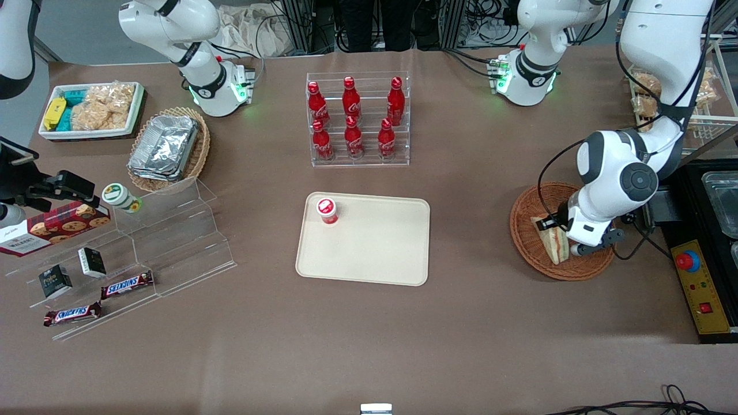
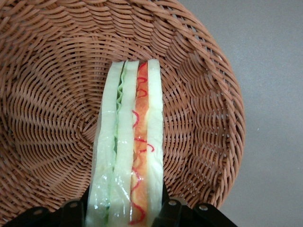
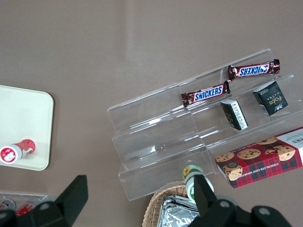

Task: Place sandwich from basket to tray
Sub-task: 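Lower the left gripper and close it on the wrapped sandwich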

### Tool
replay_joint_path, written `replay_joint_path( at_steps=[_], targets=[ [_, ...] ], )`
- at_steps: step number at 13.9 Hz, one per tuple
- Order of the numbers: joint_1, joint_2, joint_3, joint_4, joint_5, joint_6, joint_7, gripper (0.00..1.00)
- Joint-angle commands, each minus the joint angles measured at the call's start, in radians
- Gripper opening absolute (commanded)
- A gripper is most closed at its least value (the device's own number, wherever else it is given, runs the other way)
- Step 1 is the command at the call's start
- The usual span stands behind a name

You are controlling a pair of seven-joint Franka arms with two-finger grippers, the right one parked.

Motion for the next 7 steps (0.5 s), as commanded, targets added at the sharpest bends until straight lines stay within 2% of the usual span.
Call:
replay_joint_path(
  at_steps=[1,3,7],
  targets=[
    [0.001,-0.033,0.0,-0.012,0.036,0.003,-0.003,0.51],
    [-0.003,-0.076,-0.003,0.017,0.056,-0.064,-0.002,0.51],
    [-0.005,-0.188,-0.019,0.205,0.043,-0.398,0.06,0.5]
  ],
)
